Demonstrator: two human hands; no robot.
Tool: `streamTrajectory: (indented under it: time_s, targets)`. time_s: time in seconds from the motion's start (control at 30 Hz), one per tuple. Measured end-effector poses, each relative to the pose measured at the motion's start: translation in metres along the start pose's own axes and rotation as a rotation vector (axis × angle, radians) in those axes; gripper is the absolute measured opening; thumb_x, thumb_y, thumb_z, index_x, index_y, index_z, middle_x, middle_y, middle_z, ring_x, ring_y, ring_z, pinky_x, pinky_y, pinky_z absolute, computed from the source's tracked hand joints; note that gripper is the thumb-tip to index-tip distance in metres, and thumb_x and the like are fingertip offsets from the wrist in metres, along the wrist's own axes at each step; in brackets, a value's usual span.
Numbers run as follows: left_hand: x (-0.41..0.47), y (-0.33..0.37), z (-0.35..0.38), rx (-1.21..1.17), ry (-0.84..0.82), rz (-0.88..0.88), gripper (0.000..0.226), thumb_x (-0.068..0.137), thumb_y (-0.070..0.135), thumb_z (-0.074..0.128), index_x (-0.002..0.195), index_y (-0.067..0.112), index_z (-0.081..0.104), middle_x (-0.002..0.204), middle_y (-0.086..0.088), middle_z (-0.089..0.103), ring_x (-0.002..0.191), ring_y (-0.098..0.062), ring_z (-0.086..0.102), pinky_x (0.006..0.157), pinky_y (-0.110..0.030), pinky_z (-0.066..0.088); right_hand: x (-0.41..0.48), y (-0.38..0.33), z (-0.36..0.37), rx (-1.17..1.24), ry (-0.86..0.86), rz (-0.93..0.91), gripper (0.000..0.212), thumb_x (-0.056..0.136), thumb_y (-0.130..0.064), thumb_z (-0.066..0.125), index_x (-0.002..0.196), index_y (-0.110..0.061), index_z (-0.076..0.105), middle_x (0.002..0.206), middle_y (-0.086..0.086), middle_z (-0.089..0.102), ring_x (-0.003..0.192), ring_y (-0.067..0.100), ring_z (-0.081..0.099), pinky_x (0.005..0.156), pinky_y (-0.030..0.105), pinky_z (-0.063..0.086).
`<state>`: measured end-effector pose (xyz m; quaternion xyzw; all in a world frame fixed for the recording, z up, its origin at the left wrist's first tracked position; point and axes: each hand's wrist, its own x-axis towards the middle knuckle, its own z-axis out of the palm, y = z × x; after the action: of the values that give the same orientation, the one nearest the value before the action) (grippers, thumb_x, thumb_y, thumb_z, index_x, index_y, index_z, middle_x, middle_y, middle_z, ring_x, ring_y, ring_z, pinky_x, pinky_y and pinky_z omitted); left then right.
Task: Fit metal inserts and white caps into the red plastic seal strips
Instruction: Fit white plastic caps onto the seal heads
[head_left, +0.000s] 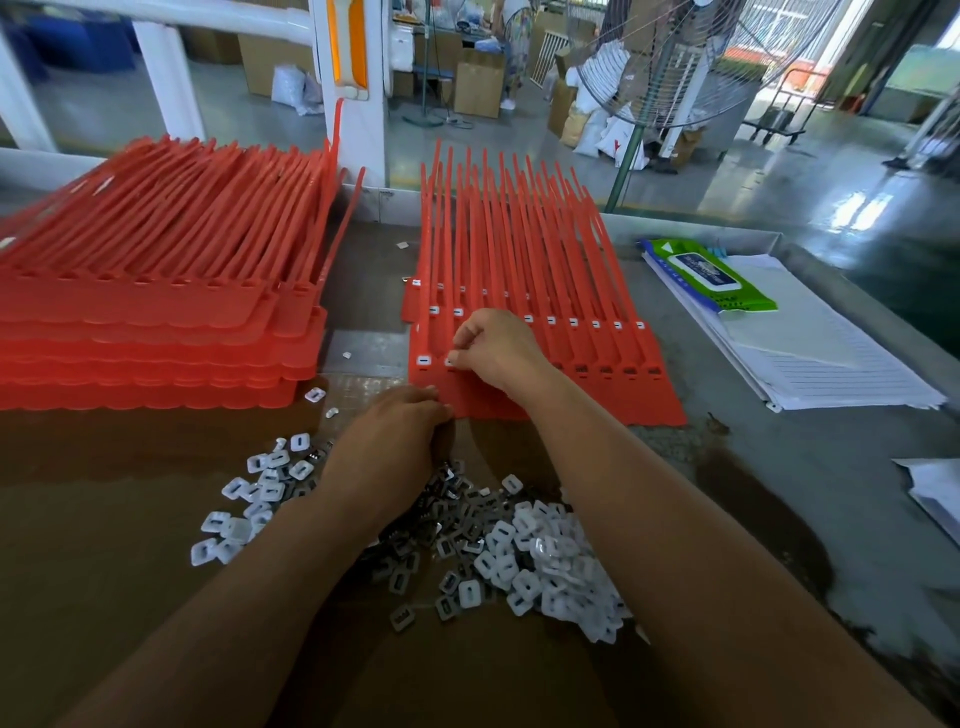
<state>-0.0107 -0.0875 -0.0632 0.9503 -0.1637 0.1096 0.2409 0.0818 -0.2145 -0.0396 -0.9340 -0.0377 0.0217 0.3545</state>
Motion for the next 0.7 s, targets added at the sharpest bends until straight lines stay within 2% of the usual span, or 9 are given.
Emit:
streamTrajectory:
  time_s: [0.13,0.2,0.33,0.43,0.5,0.57,0.7]
  targets:
    - [-0.001,-0.001,0.0,-0.012,0.0,0.0,0.033,0.083,0.005,0.051,0.112,0.014,0.064,0.125,-0.007,0.057,0.116,-0.023,0.049,0.091,-0.028,0.037,-0.018,-0.001,-0.015,0.159,-0.119,-0.003,0.01,0.084,-0.011,0.063,0.094,-0.015,0.063,0.098,-0.002,0.061,0.092,0.011,0.054,0.081,0.025,0.041]
    - [-0.001,-0.002,0.0,-0.007,-0.004,-0.002,0.033,0.084,0.006,0.051,0.114,0.015,0.063,0.126,-0.006,0.055,0.117,-0.022,0.048,0.093,-0.027,0.036,-0.028,-0.001,-0.024,0.114,-0.146,-0.039,0.006,0.085,-0.013,0.063,0.087,-0.019,0.063,0.092,-0.006,0.061,0.086,0.006,0.054,0.076,0.022,0.04]
    - [0.001,-0.004,0.002,-0.004,-0.02,-0.023,0.036,0.085,0.005,0.048,0.117,0.015,0.06,0.131,-0.005,0.052,0.122,-0.019,0.043,0.098,-0.026,0.032,-0.061,0.003,-0.041,-0.072,-0.147,-0.124,0.015,0.084,-0.019,0.064,0.072,-0.027,0.06,0.076,-0.019,0.057,0.075,-0.006,0.052,0.063,0.012,0.038]
    - [0.001,-0.005,0.004,-0.004,-0.023,-0.036,0.04,0.085,0.001,0.045,0.119,0.016,0.058,0.133,-0.004,0.049,0.124,-0.018,0.041,0.101,-0.027,0.03,-0.089,0.011,-0.051,-0.111,-0.206,-0.142,0.016,0.08,-0.022,0.067,0.071,-0.031,0.059,0.074,-0.018,0.06,0.072,-0.006,0.056,0.064,0.009,0.041]
    - [0.002,-0.006,0.004,0.002,-0.027,-0.044,0.041,0.085,0.002,0.043,0.121,0.017,0.057,0.135,-0.003,0.047,0.126,-0.017,0.039,0.102,-0.027,0.029,-0.105,0.016,-0.055,-0.11,-0.288,-0.135,0.014,0.078,-0.023,0.069,0.072,-0.031,0.06,0.072,-0.016,0.062,0.068,-0.005,0.057,0.065,0.011,0.046]
    - [0.002,-0.005,0.004,0.002,-0.032,-0.052,0.042,0.086,0.002,0.042,0.122,0.018,0.056,0.136,-0.002,0.046,0.127,-0.017,0.038,0.103,-0.027,0.028,-0.115,0.02,-0.057,-0.066,-0.354,-0.134,0.012,0.077,-0.02,0.072,0.075,-0.029,0.064,0.07,-0.015,0.064,0.064,-0.008,0.058,0.062,0.008,0.045]
    - [0.003,-0.005,0.004,0.018,-0.038,-0.06,0.044,0.086,0.001,0.042,0.123,0.019,0.055,0.138,-0.001,0.044,0.128,-0.017,0.036,0.104,-0.028,0.027,-0.122,0.026,-0.053,-0.037,-0.427,-0.094,0.013,0.074,-0.021,0.075,0.078,-0.03,0.066,0.076,-0.014,0.067,0.067,-0.008,0.061,0.063,0.009,0.047]
